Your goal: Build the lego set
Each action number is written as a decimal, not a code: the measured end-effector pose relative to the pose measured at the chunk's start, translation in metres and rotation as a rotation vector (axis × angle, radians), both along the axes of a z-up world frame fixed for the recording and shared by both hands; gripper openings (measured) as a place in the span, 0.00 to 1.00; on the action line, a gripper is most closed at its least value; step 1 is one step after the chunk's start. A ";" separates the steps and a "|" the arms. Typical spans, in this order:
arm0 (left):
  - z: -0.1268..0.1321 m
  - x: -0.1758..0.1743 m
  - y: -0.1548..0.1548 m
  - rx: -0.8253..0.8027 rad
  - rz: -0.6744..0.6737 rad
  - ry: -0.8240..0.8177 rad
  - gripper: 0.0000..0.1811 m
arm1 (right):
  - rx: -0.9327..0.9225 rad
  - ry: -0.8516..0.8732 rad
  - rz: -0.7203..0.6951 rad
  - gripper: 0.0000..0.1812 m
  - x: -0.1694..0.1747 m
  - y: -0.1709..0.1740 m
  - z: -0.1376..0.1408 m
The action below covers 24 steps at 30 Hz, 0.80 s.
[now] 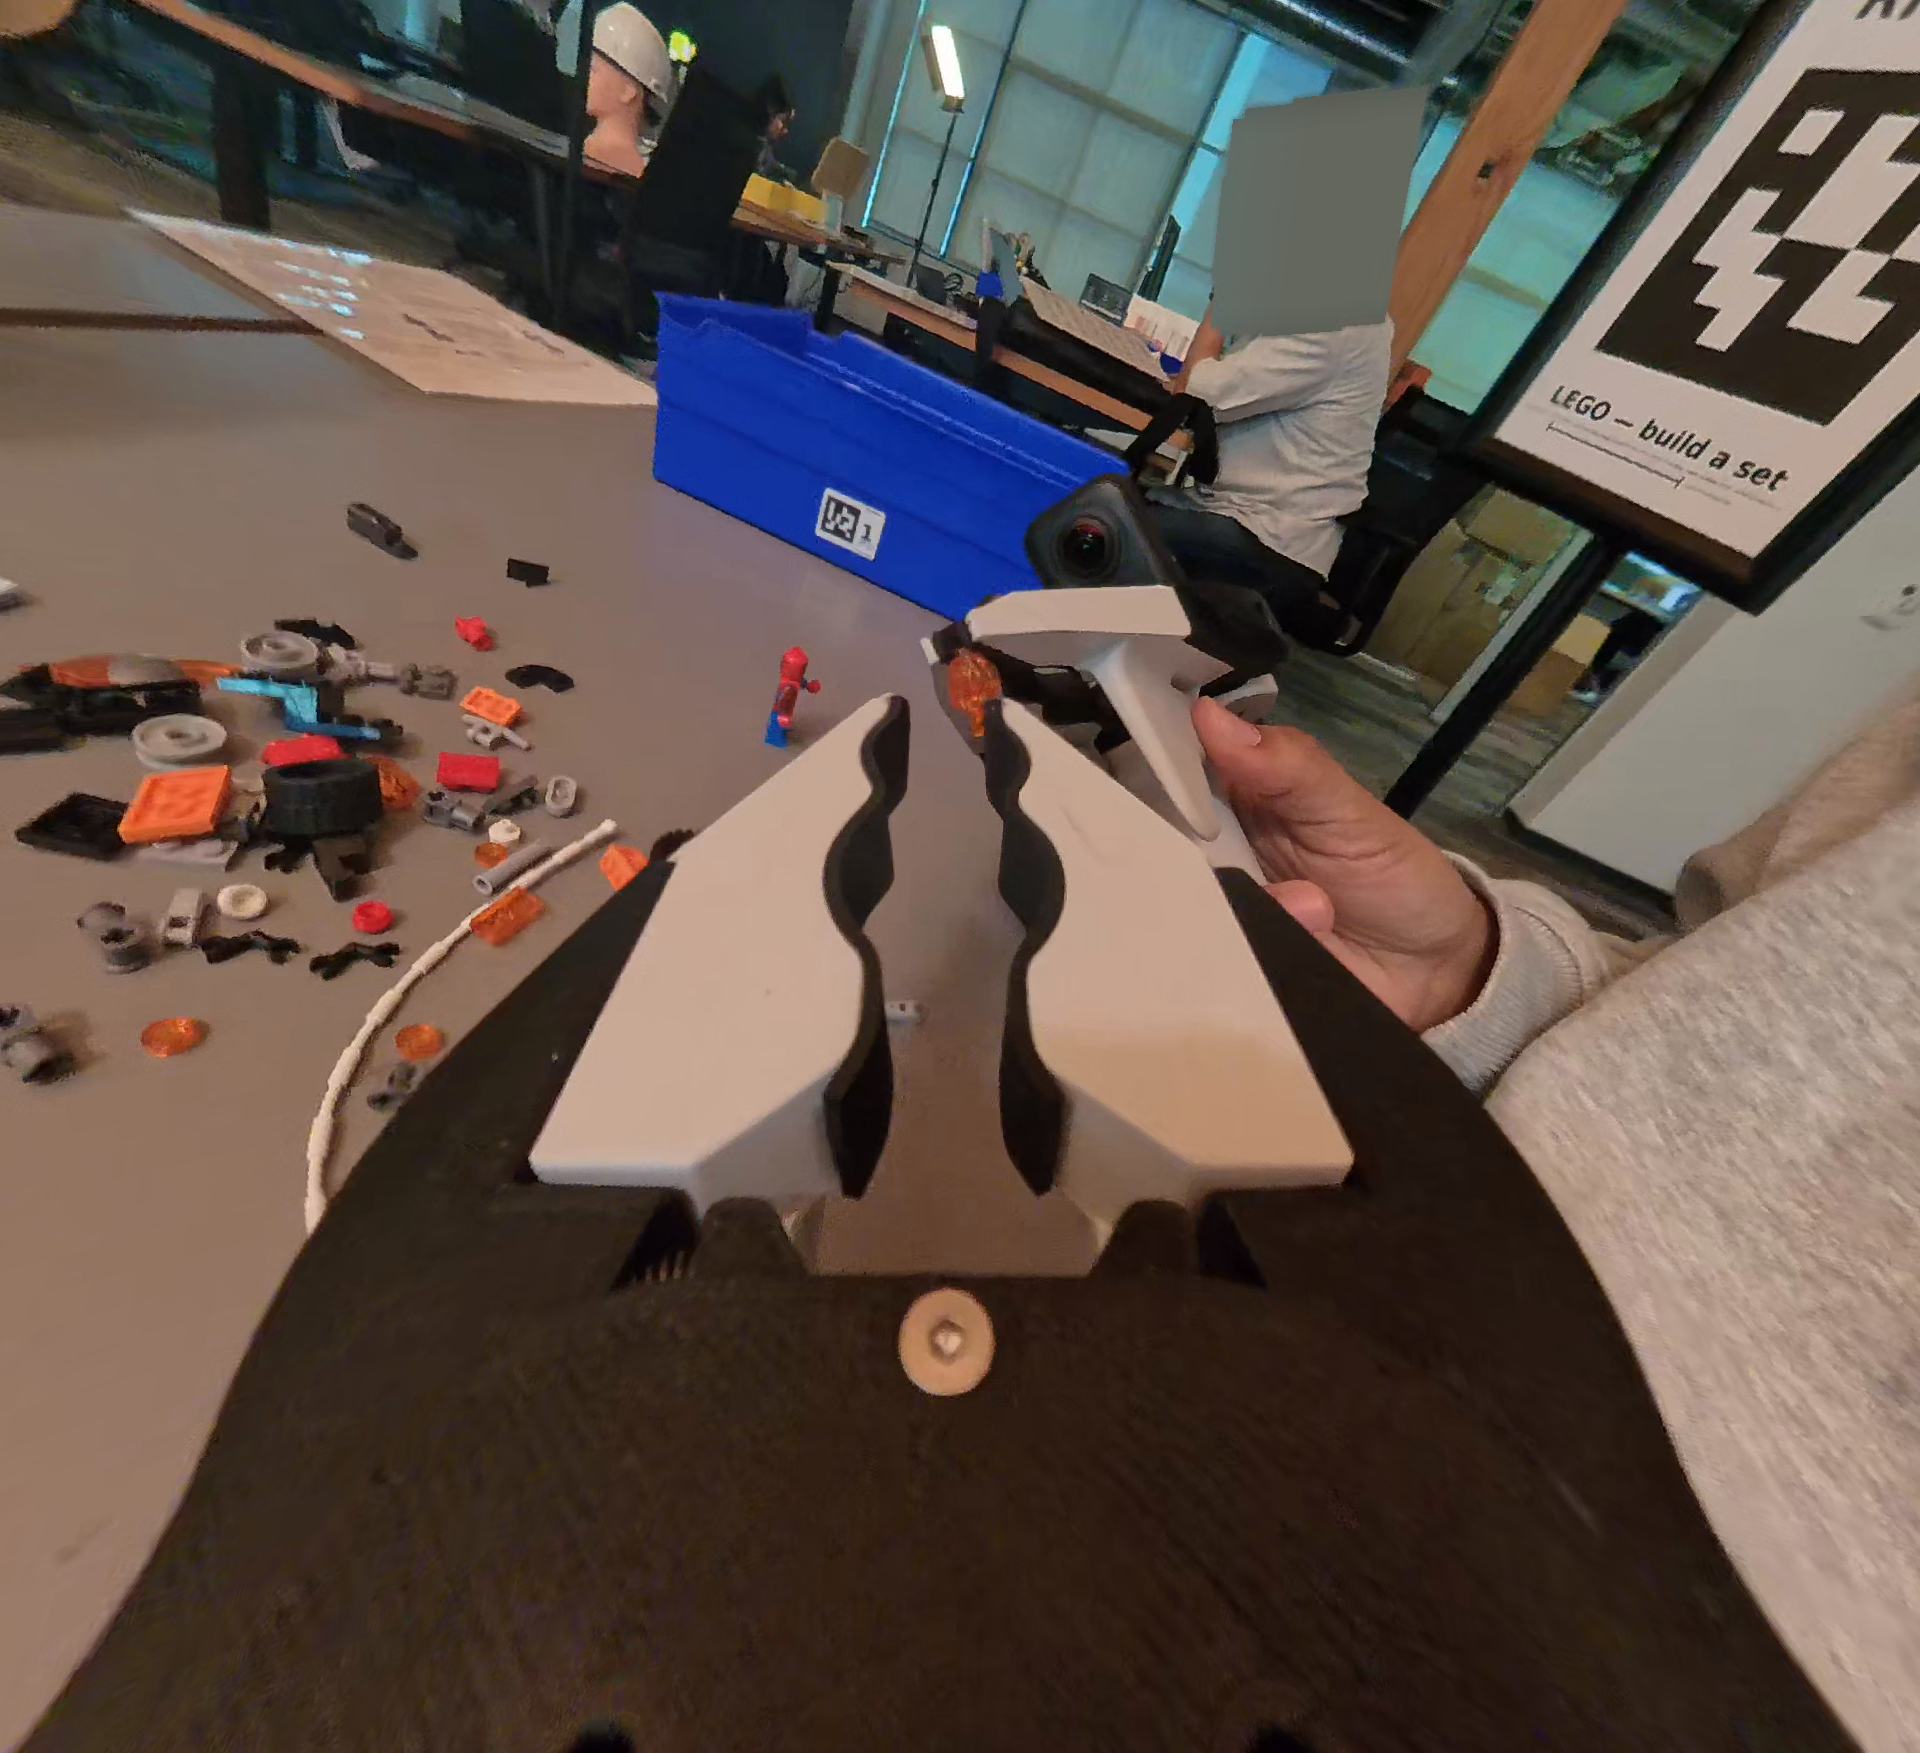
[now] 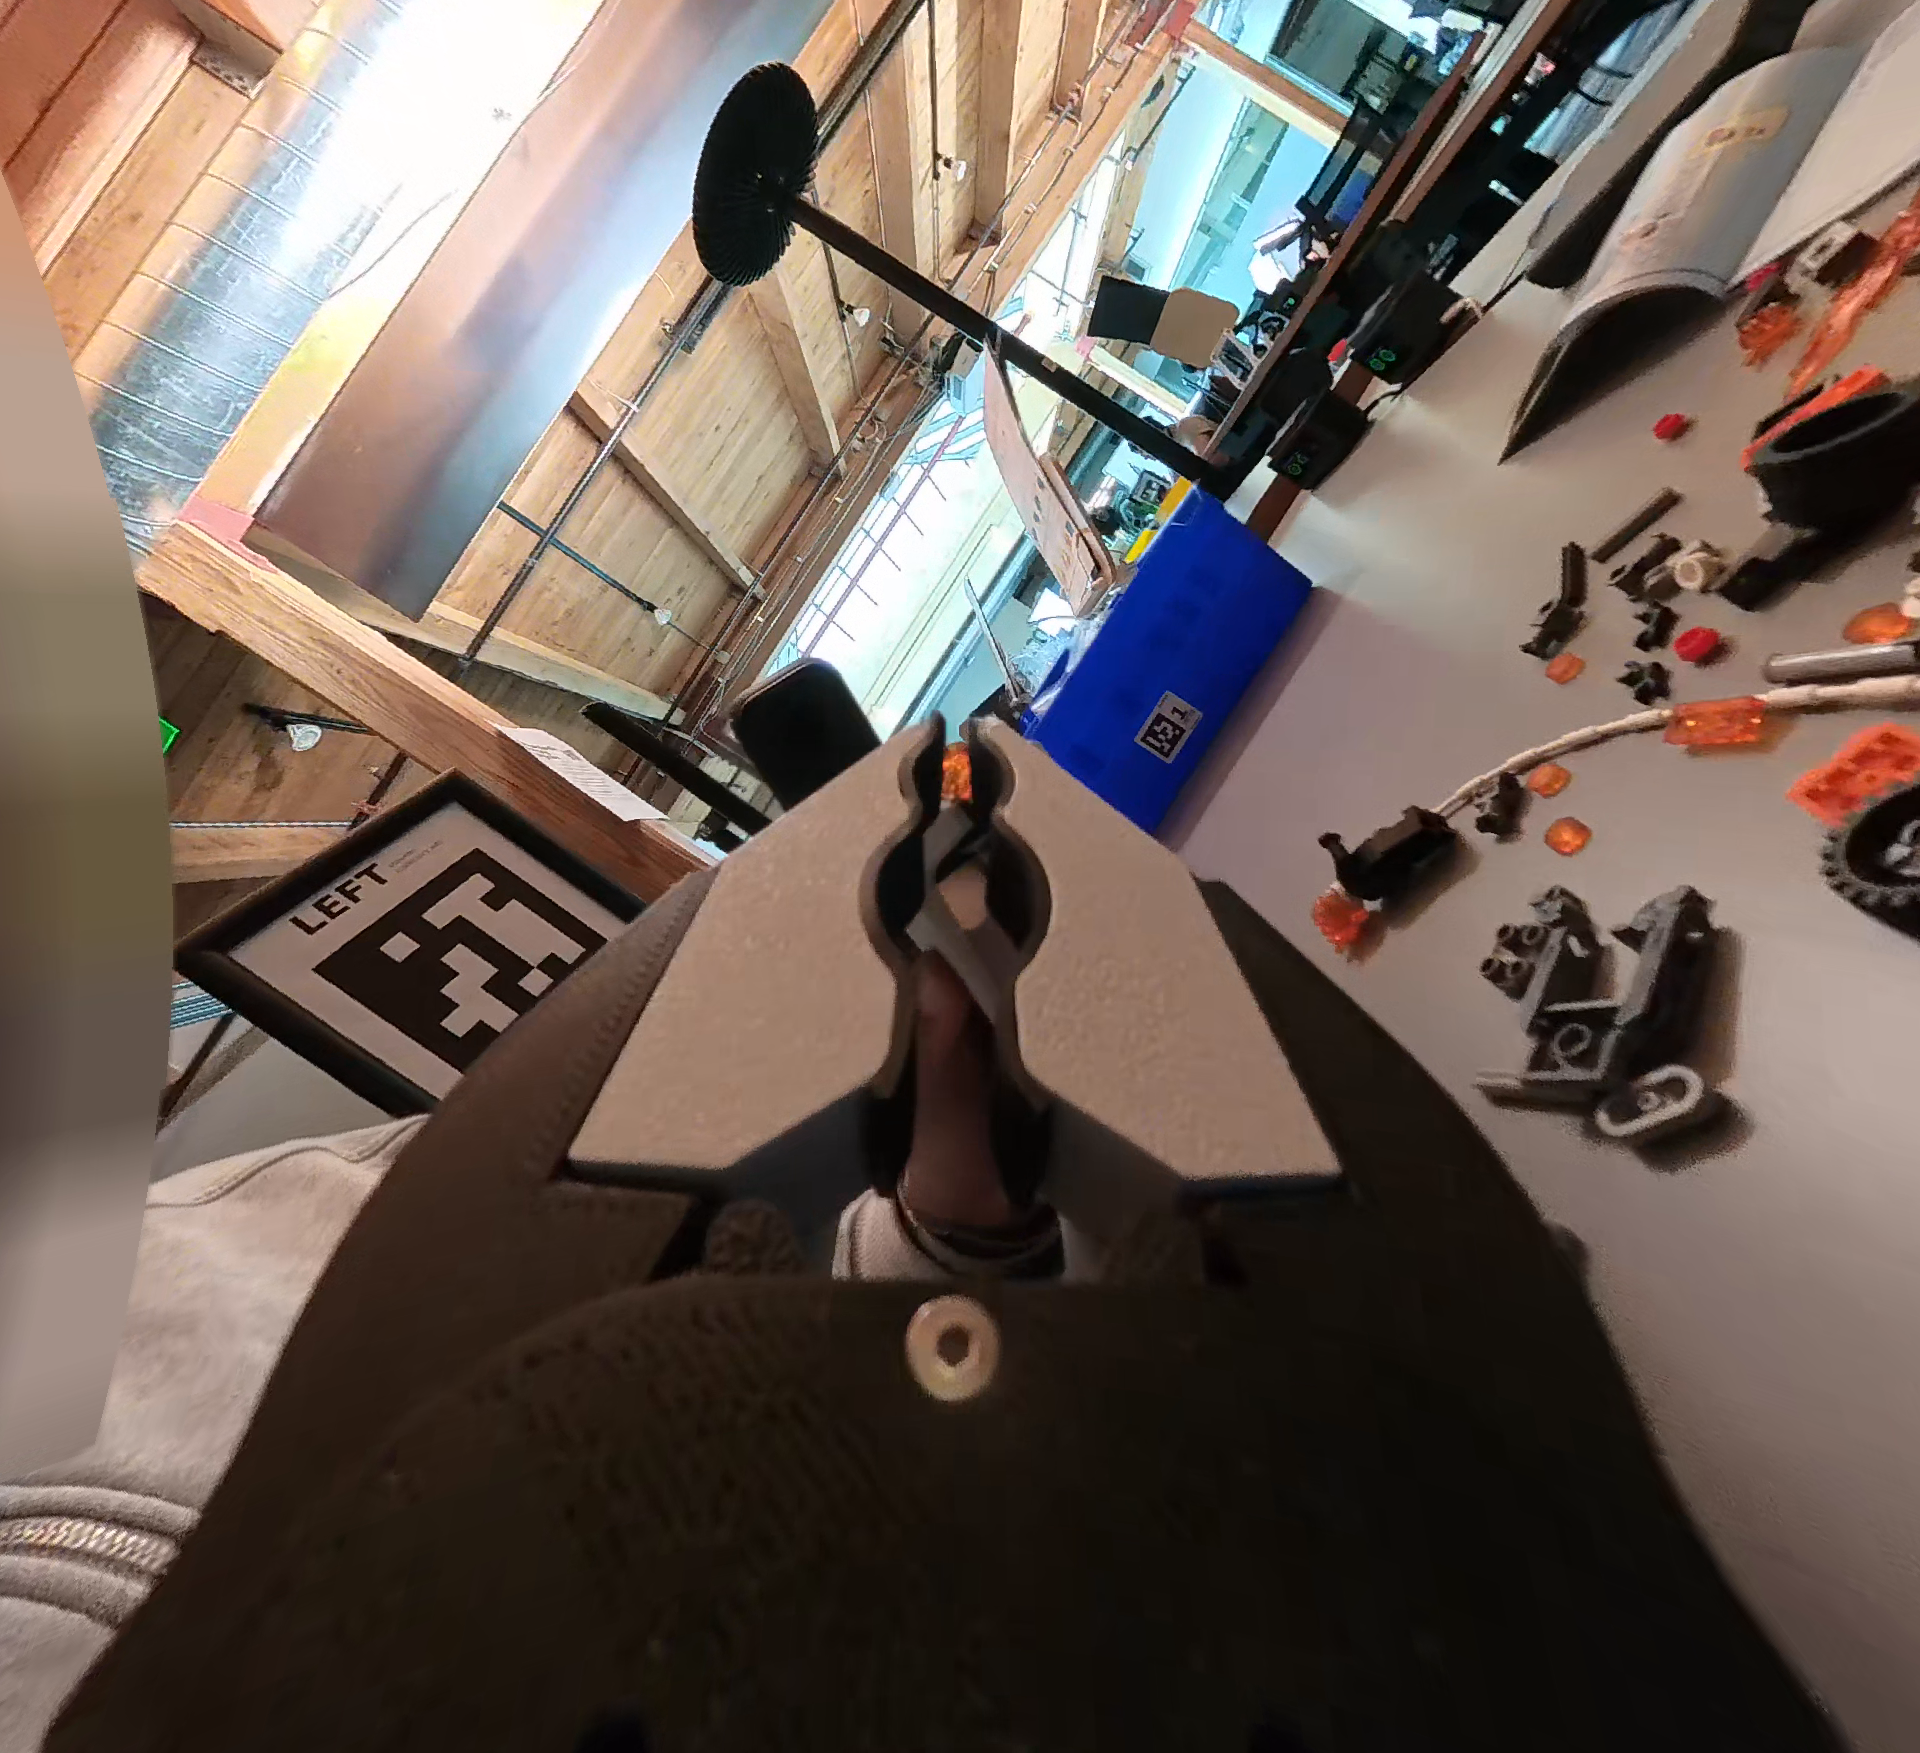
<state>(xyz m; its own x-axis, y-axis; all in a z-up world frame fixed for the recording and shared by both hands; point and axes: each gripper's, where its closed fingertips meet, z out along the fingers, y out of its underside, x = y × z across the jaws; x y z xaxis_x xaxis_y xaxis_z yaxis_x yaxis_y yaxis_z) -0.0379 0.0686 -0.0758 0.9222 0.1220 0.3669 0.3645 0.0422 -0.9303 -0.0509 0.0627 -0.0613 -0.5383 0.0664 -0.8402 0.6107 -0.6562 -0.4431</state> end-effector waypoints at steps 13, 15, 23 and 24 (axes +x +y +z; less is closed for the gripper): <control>-0.011 0.002 -0.007 -0.081 -0.058 0.108 0.01 | 0.088 -0.014 0.124 0.01 0.002 -0.005 -0.014; -0.011 0.008 -0.008 -0.107 -0.083 0.166 0.01 | 0.160 0.011 0.155 0.03 0.008 -0.006 -0.016; -0.013 0.027 -0.006 -0.134 -0.185 0.246 0.01 | 0.364 0.080 0.244 0.19 0.024 0.009 -0.019; -0.015 0.031 -0.005 -0.147 -0.204 0.262 0.01 | 0.391 0.083 0.267 0.18 0.027 0.010 -0.020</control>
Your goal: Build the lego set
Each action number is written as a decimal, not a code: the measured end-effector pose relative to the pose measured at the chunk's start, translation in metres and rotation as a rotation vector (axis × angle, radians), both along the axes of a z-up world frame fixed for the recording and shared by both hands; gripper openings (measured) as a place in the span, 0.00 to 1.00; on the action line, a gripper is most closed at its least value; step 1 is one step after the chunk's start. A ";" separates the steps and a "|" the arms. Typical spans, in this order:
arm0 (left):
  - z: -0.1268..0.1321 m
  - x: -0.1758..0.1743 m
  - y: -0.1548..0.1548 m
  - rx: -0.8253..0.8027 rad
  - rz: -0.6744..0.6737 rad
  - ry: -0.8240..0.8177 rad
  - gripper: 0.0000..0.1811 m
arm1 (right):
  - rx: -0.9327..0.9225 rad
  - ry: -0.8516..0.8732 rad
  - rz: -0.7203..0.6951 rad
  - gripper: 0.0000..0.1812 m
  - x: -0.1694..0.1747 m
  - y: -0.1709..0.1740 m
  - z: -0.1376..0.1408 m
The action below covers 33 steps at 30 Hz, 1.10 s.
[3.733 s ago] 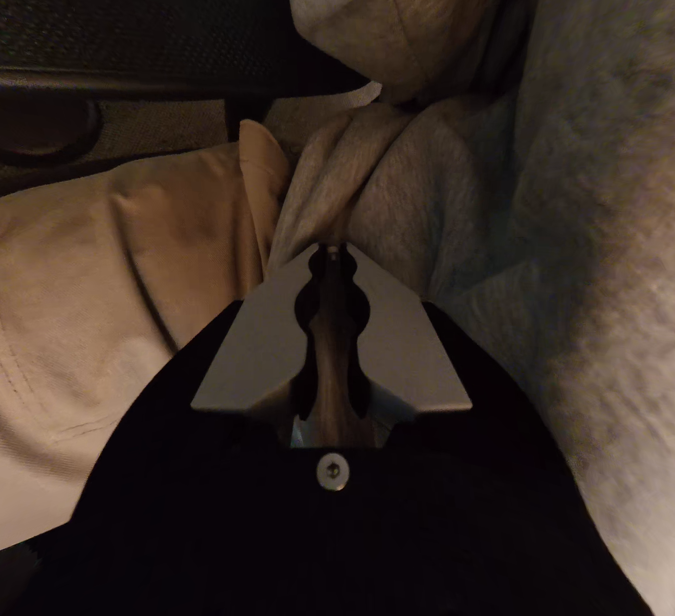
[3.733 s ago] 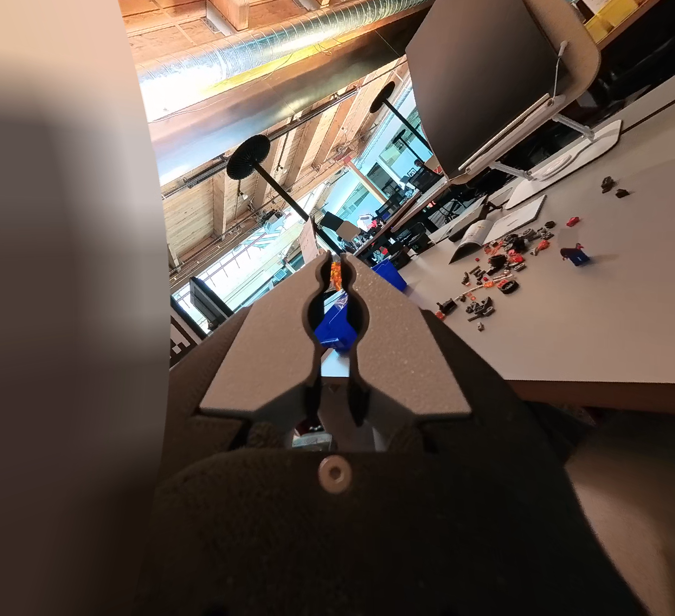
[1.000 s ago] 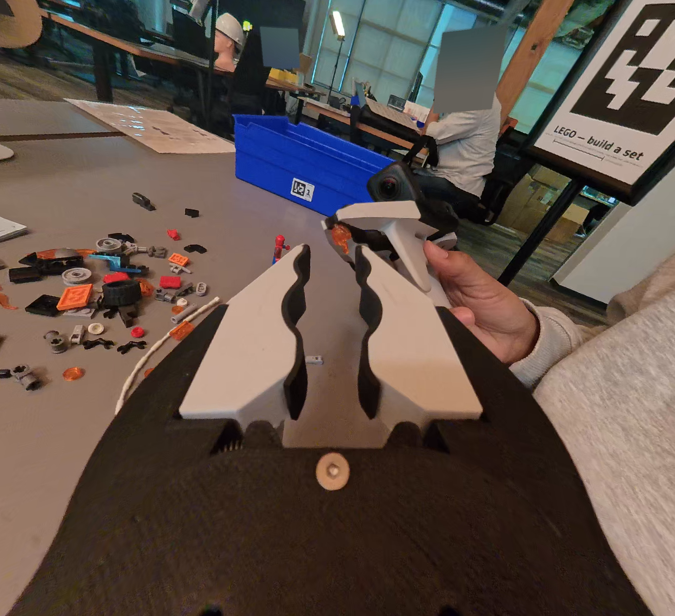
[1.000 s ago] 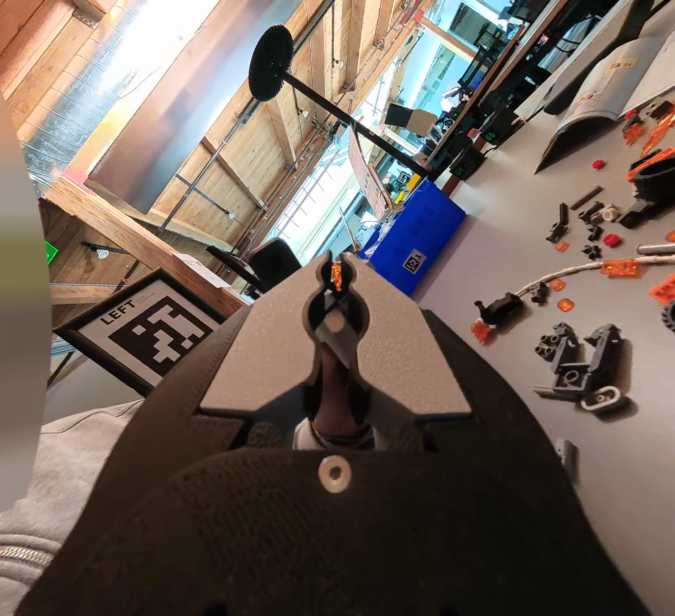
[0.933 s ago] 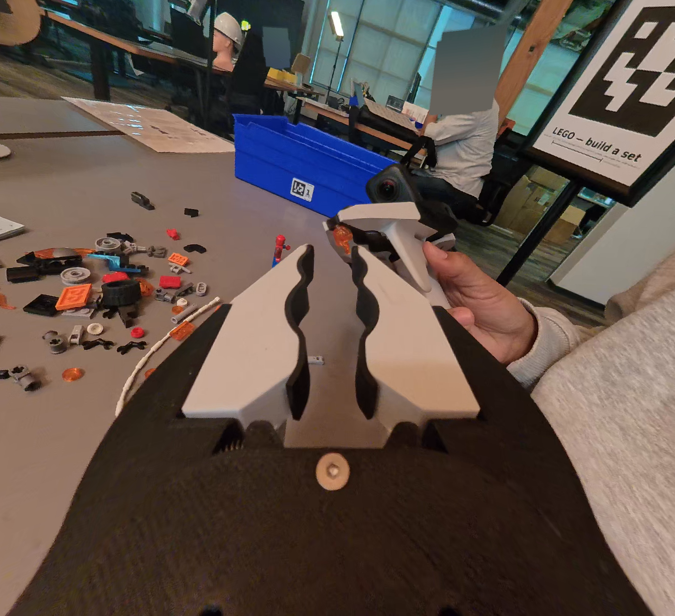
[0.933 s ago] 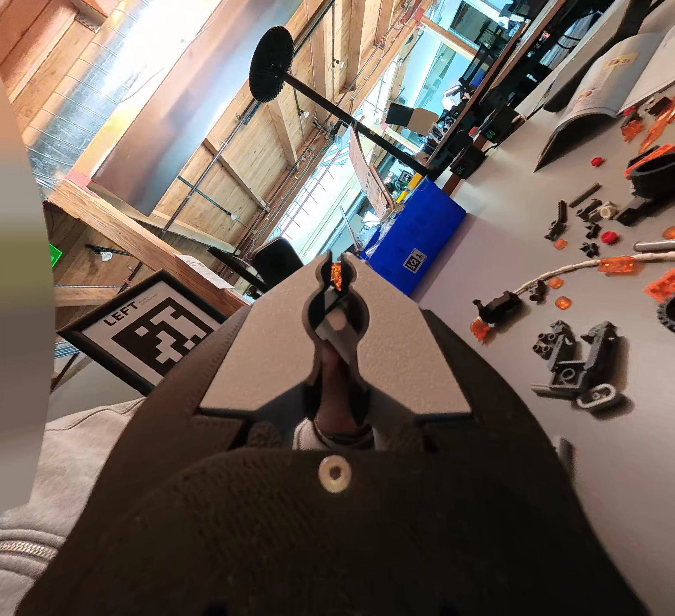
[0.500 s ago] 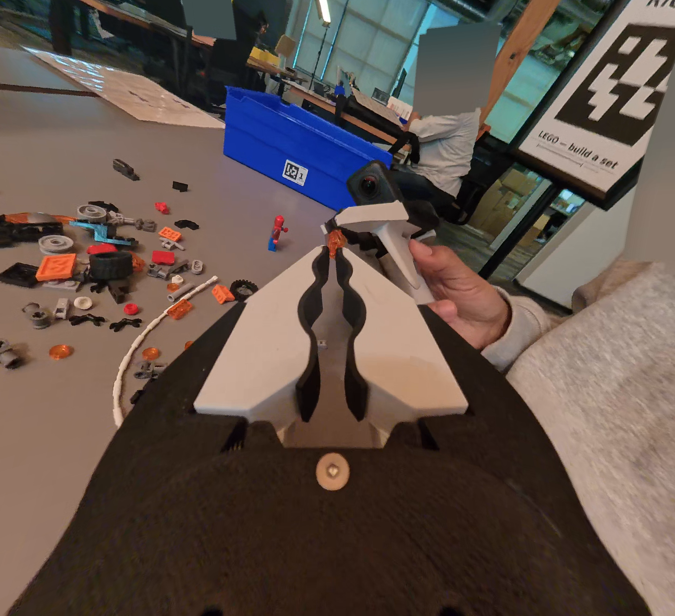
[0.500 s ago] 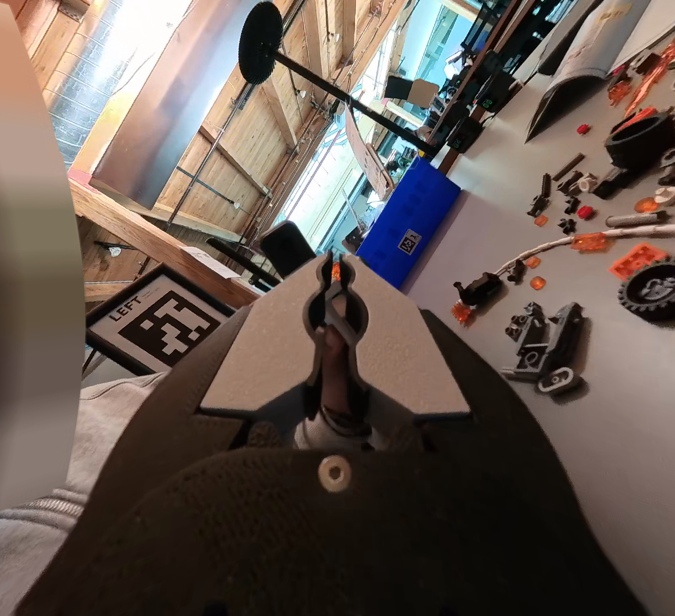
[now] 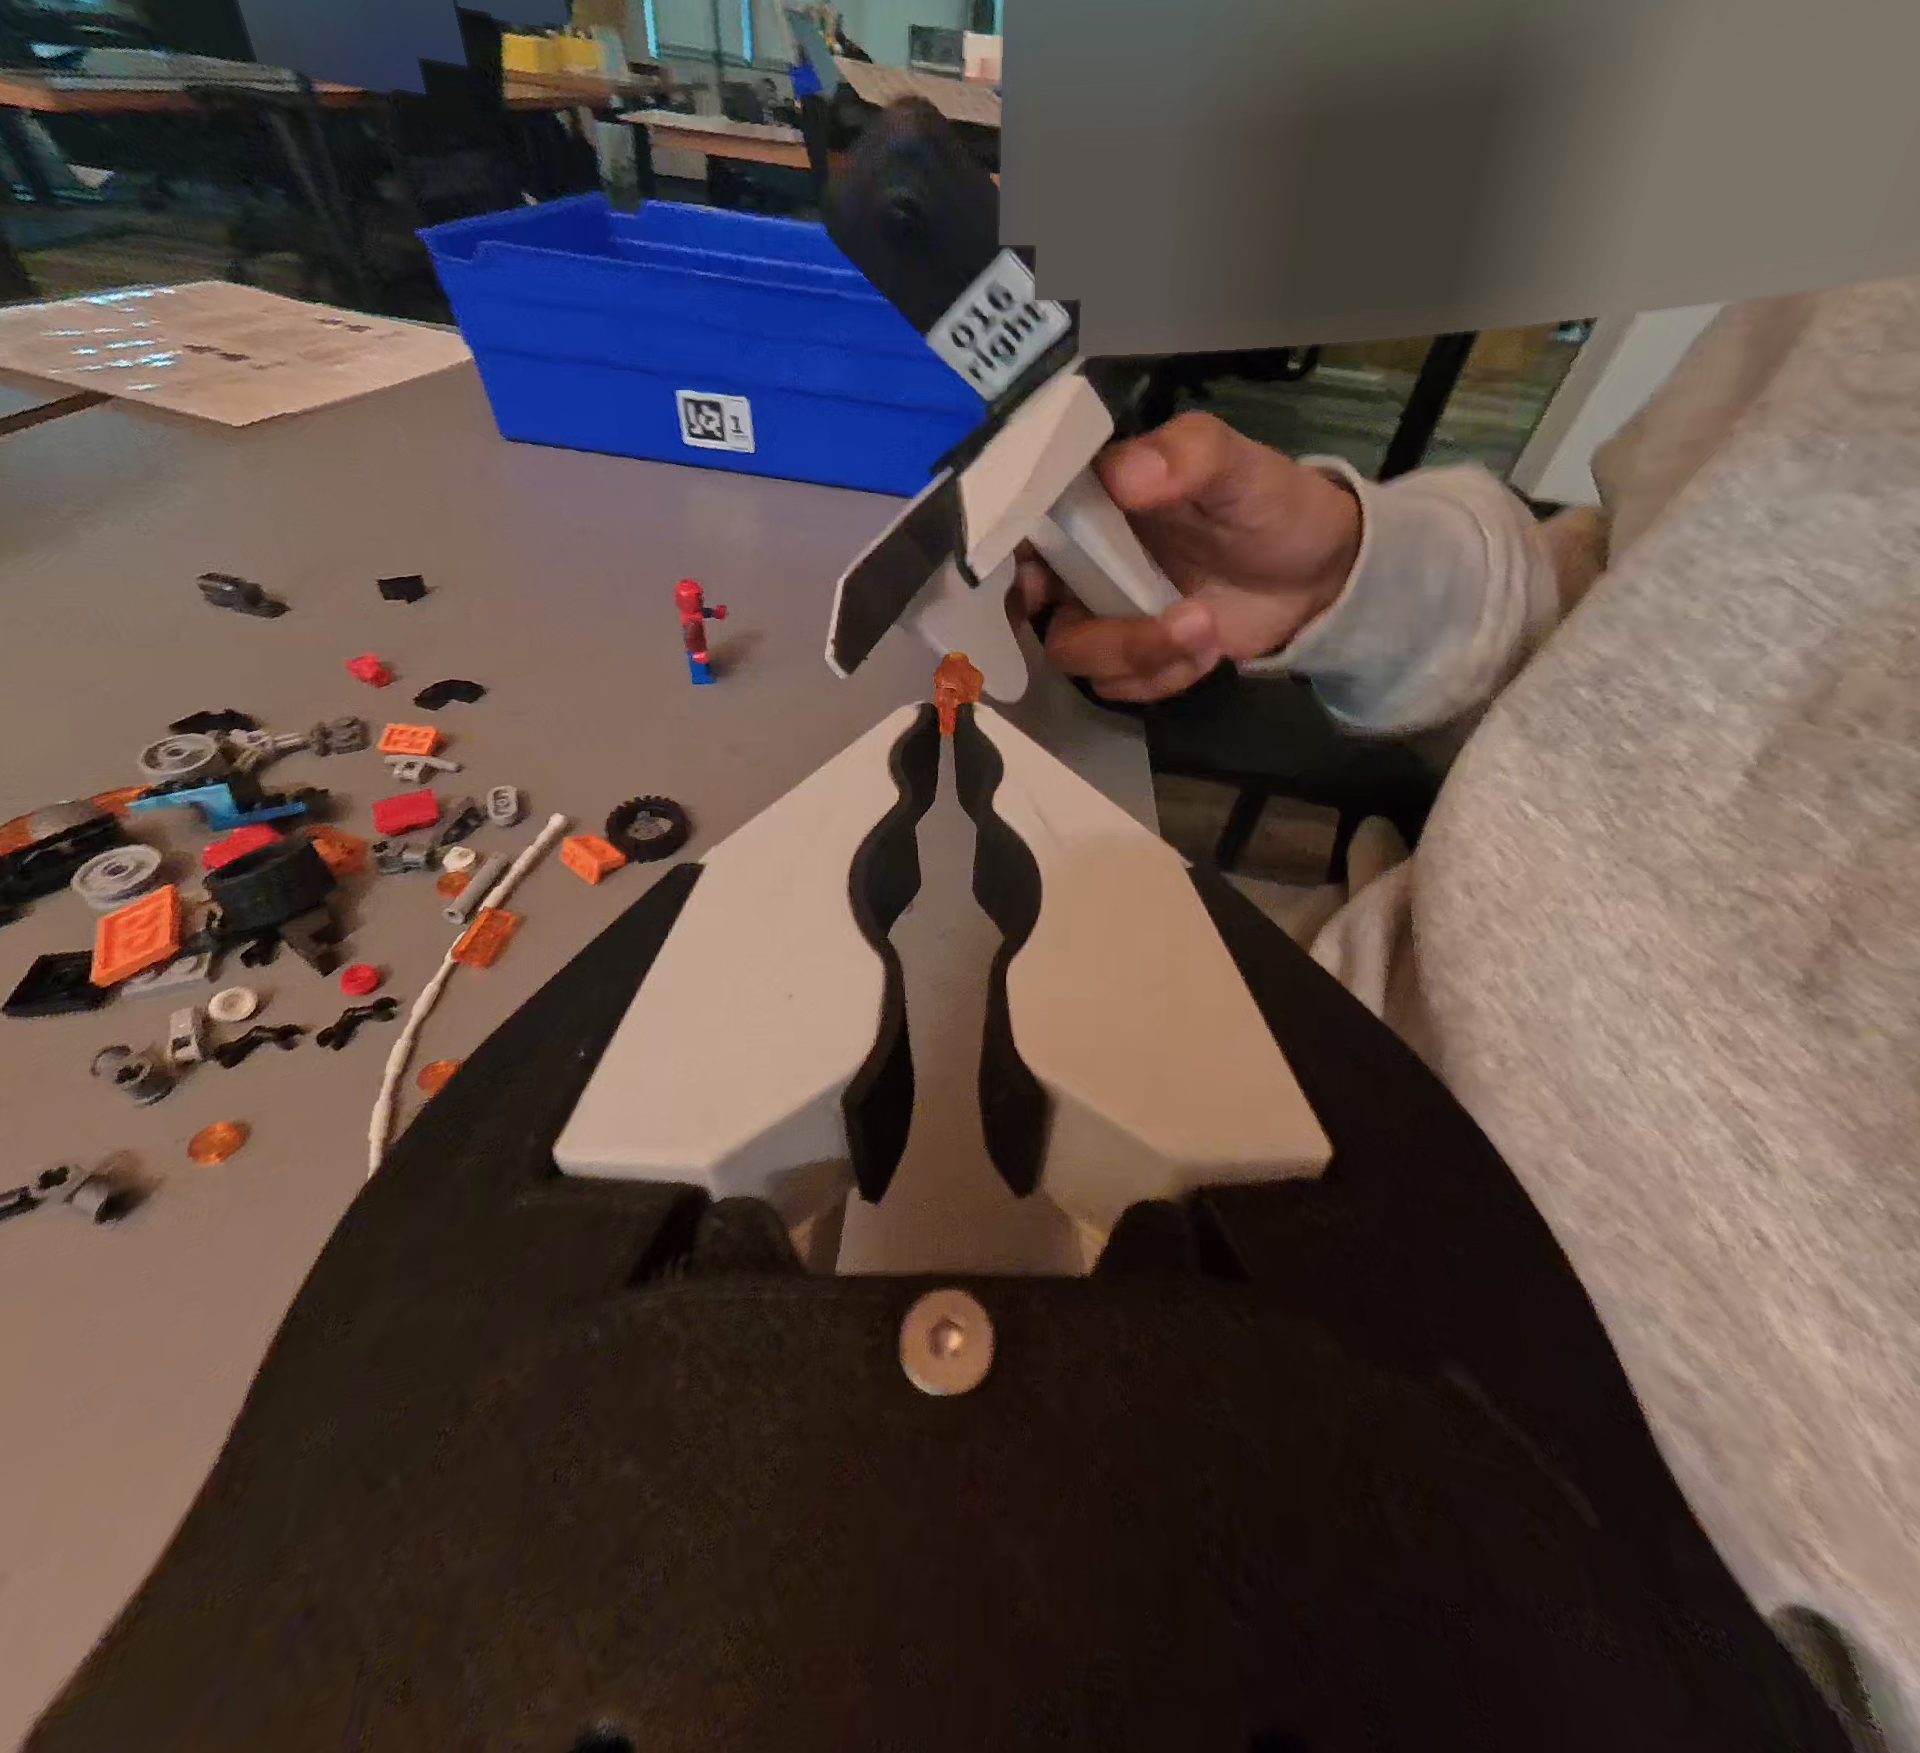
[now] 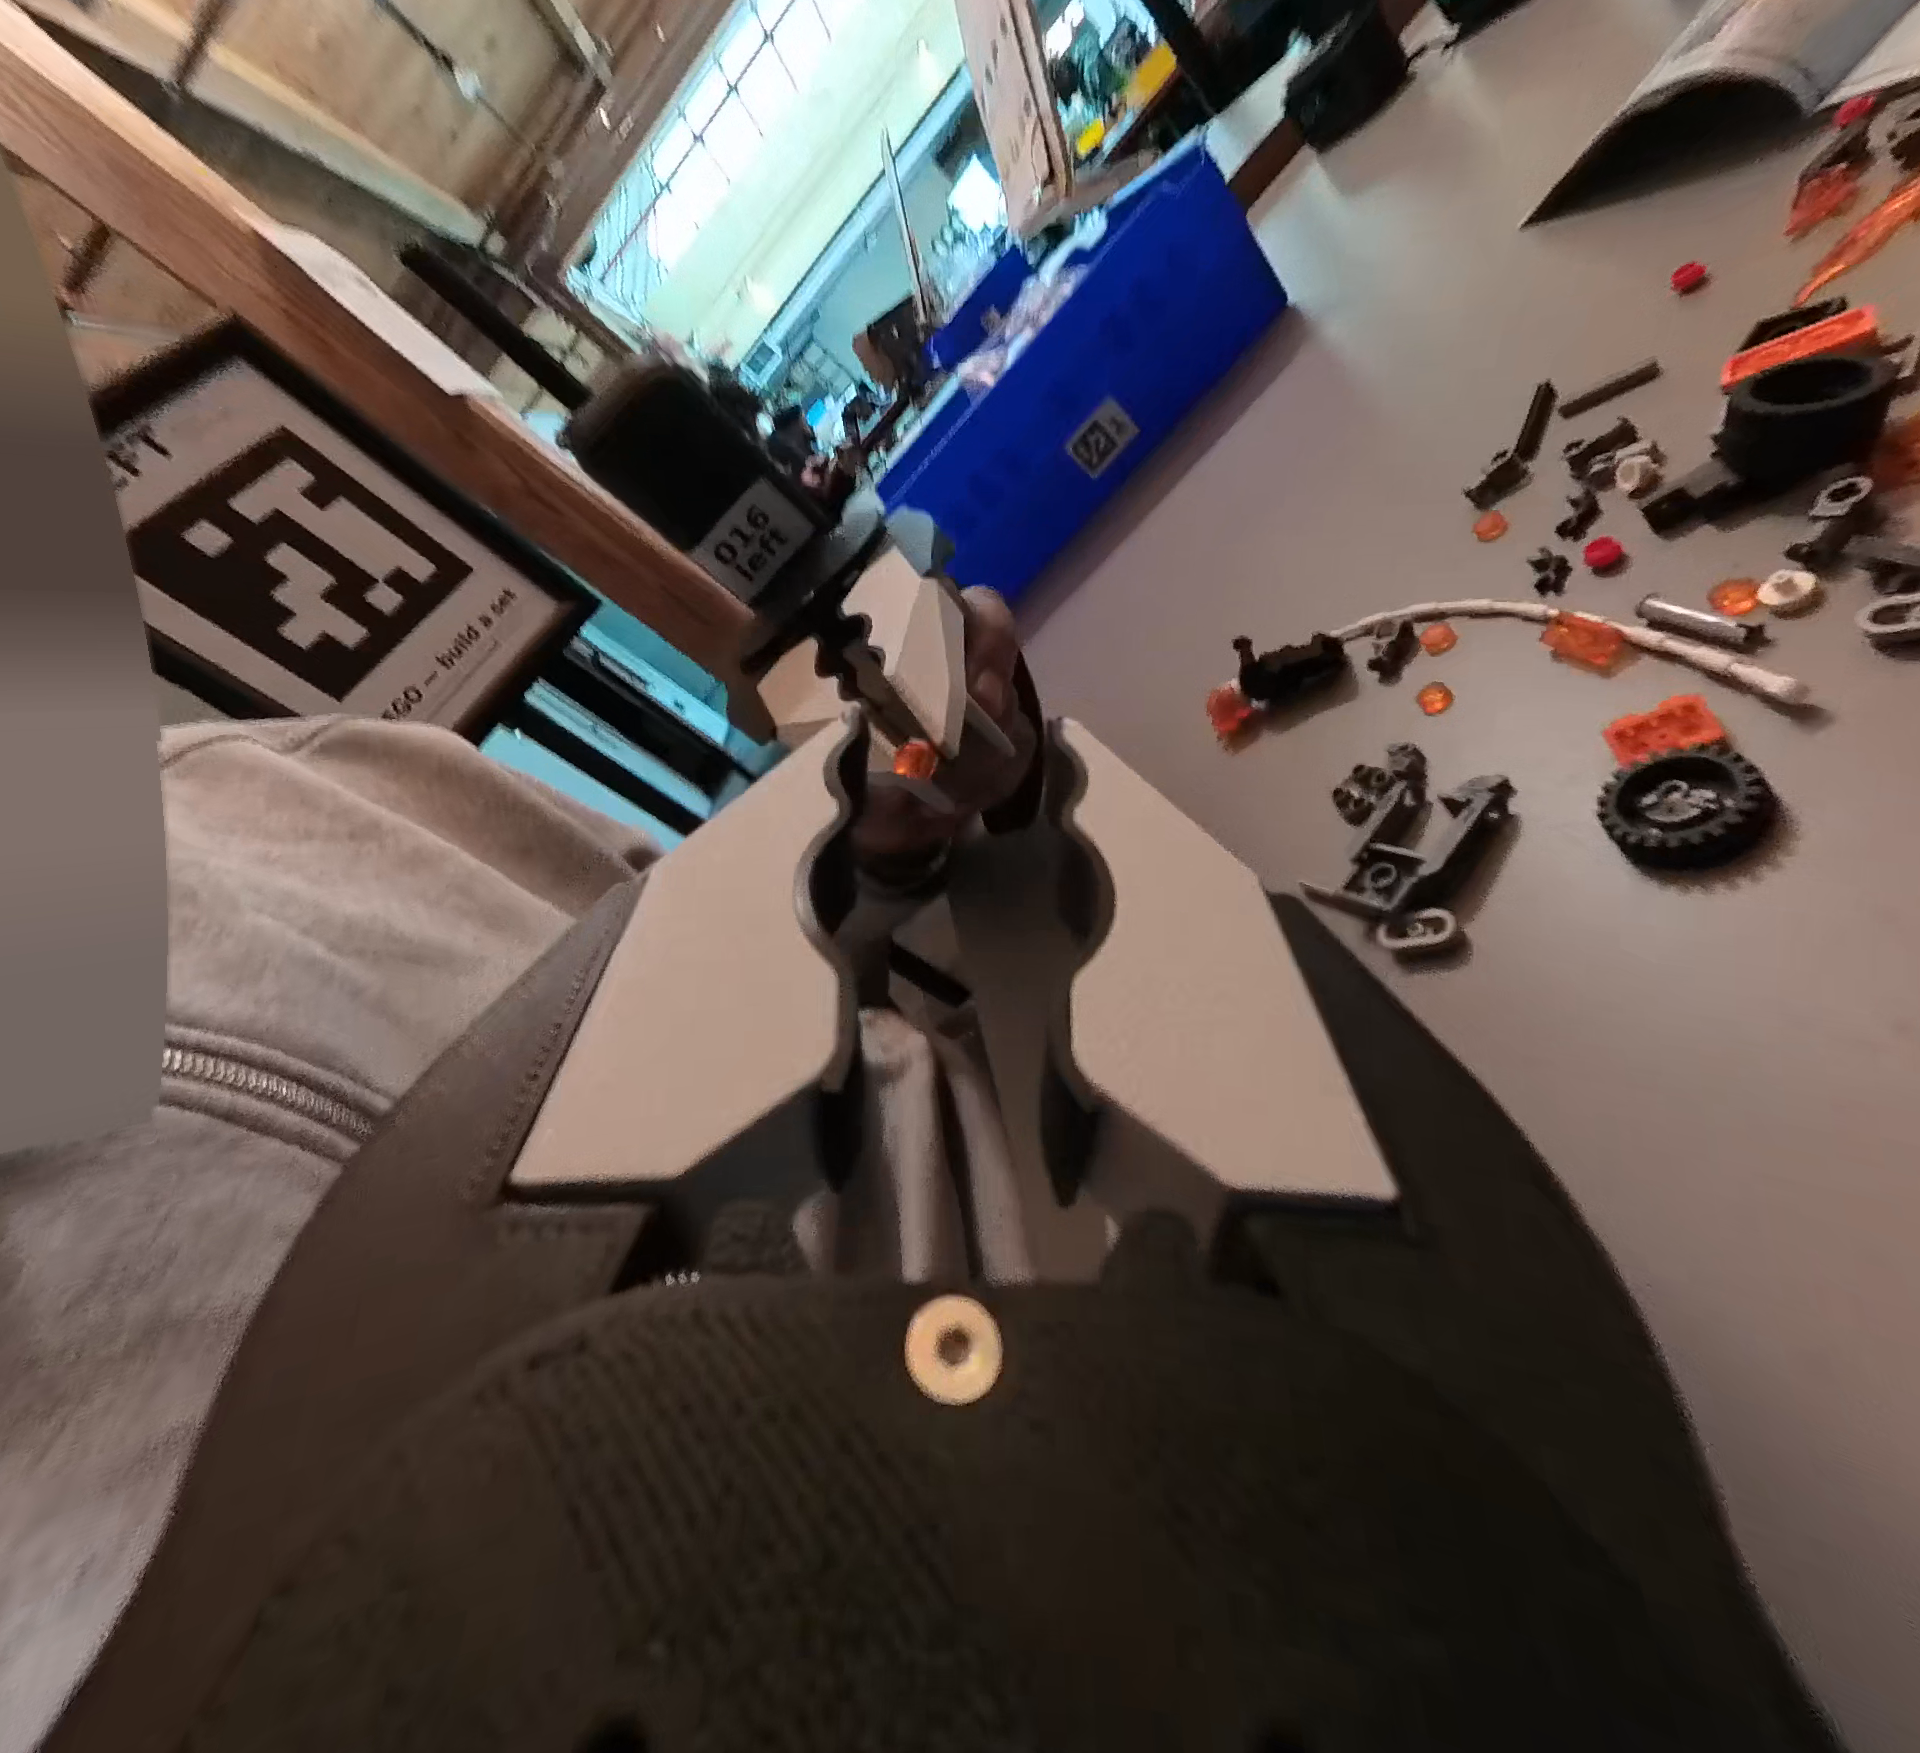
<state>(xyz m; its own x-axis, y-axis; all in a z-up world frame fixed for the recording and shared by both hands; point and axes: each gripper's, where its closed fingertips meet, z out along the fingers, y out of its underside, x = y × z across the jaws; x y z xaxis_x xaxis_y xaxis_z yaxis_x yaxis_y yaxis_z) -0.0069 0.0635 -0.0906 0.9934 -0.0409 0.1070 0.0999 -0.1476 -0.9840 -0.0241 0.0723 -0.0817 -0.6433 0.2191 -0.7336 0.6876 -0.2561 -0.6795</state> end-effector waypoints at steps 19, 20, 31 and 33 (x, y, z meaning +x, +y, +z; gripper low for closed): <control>-0.018 0.016 0.008 -0.110 -0.047 0.130 0.01 | 0.234 0.020 0.178 0.03 0.026 -0.010 -0.020; -0.018 0.015 0.008 -0.109 -0.045 0.126 0.01 | 0.237 0.025 0.174 0.03 0.025 -0.010 -0.019; -0.041 -0.052 -0.040 -0.237 0.413 -0.061 0.03 | 0.131 0.090 0.017 0.03 0.007 0.001 -0.006; -0.045 -0.061 -0.051 -0.258 0.491 -0.095 0.05 | 0.121 0.088 0.010 0.03 0.004 -0.001 -0.007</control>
